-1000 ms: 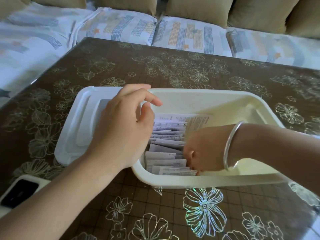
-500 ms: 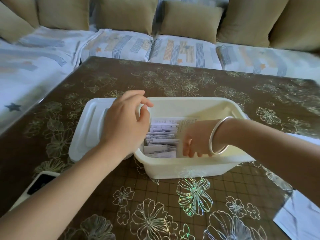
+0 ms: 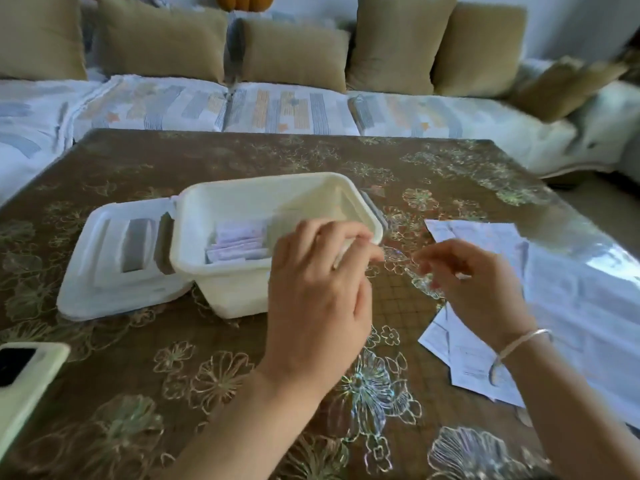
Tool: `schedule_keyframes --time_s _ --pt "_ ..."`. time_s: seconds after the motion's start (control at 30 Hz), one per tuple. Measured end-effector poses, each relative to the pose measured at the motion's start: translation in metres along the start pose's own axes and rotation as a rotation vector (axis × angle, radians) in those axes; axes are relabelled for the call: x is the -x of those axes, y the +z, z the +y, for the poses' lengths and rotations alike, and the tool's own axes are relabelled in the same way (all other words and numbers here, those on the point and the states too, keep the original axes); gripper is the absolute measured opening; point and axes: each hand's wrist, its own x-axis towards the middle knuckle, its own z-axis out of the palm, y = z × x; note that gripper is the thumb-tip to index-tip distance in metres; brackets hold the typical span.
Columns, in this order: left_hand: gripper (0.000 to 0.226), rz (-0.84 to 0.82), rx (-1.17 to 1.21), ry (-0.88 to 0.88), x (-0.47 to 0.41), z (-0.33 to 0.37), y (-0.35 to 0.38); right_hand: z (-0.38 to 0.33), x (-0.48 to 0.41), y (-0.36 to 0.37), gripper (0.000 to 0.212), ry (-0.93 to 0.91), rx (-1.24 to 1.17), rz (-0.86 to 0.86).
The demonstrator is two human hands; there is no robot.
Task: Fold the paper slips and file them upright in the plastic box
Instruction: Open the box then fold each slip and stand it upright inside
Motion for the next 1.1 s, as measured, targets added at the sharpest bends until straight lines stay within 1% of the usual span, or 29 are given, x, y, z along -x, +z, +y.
schedule_keyframes --time_s 0.07,0.1,0.17,0.2,0.27,0.3,0.33,0.43,0.53,0.6,0.7,0.8,0.9,1.0,1.03,1.1 --pt "0.023 -0.122 0.047 -0.015 0.022 0.012 0.019 0.034 0.033 -0.010 0.037 0.068 0.193 0.035" --pt "0.023 -0.178 0.058 -0.033 0.031 0.012 0.026 0.046 0.048 -0.011 0.033 0.071 0.265 0.028" --pt "0.022 -0.261 0.075 -0.066 0.050 0.016 0.038 0.064 0.076 -0.015 0.016 0.074 0.457 -0.012" --pt "0.022 -0.290 0.082 -0.084 0.057 0.016 0.041 0.071 0.085 -0.015 0.027 0.079 0.560 -0.059" --pt "0.022 -0.314 0.090 -0.106 0.068 0.017 0.046 0.083 0.097 -0.012 0.066 0.113 0.693 -0.172" --pt "0.023 -0.323 0.094 -0.114 0.073 0.019 0.048 0.088 0.101 -0.011 0.076 0.124 0.722 -0.186" --pt "0.023 -0.326 0.095 -0.123 0.077 0.018 0.048 0.088 0.102 -0.010 0.079 0.121 0.724 -0.179" --pt "0.023 -0.328 0.101 -0.124 0.089 0.016 0.048 0.089 0.097 -0.009 0.074 0.075 0.697 -0.138" --pt "0.023 -0.331 0.095 -0.128 0.099 0.011 0.044 0.098 0.080 -0.011 0.085 0.139 0.763 -0.207" --pt "0.022 -0.355 0.111 -0.112 0.105 0.012 0.041 0.096 0.075 -0.008 0.087 0.158 0.758 -0.265" --pt "0.026 -0.442 0.157 -0.075 0.113 0.014 0.040 0.078 0.082 0.005 0.089 0.054 0.733 -0.305" --pt "0.032 -0.497 0.176 -0.106 0.118 0.013 0.042 0.059 0.094 0.018 0.094 -0.056 0.583 -0.310" --pt "0.046 -0.497 0.143 -0.163 0.119 0.006 0.041 0.043 0.107 0.030 0.080 -0.146 0.471 -0.388" --pt "0.058 -0.501 0.089 -0.123 0.118 -0.005 0.038 0.027 0.119 0.035 0.056 -0.191 0.312 -0.442" --pt "0.059 -0.504 0.072 -0.098 0.117 -0.008 0.036 0.023 0.122 0.035 0.053 -0.206 0.267 -0.458" --pt "0.055 -0.511 0.052 -0.044 0.113 -0.011 0.033 0.018 0.126 0.035 0.057 -0.238 0.198 -0.465"
